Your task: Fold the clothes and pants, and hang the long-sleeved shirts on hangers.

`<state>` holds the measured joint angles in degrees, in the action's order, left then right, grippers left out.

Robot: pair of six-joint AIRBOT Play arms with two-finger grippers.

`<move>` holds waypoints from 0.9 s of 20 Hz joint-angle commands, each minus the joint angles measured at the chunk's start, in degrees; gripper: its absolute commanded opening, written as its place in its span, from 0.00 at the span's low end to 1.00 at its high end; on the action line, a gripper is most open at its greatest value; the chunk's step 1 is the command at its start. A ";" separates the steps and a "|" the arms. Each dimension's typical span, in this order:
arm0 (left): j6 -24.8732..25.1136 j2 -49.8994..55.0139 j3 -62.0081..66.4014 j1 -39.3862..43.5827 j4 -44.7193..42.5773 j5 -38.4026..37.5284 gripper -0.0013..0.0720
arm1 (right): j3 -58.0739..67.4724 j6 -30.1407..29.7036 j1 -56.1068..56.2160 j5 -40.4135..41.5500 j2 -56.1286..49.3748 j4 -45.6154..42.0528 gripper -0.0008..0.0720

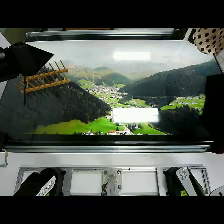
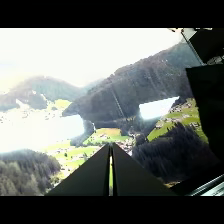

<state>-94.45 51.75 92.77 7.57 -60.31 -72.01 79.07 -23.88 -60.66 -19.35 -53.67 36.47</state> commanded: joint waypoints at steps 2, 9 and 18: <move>0.00 0.35 0.00 -0.04 -0.07 0.11 0.04 | 6.36 -3.39 -0.09 9.75 -3.04 -0.22 0.03; -0.02 0.35 0.00 0.02 0.00 0.00 0.04 | 6.38 -3.39 -1.79 17.68 -2.89 -2.40 0.03; -0.04 0.35 0.00 0.00 0.04 0.13 0.04 | 6.19 -3.13 -3.80 20.06 -2.78 -2.36 0.03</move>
<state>-94.50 52.05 92.77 7.57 -60.34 -71.83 85.34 -27.11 -64.29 -0.56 -56.36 34.24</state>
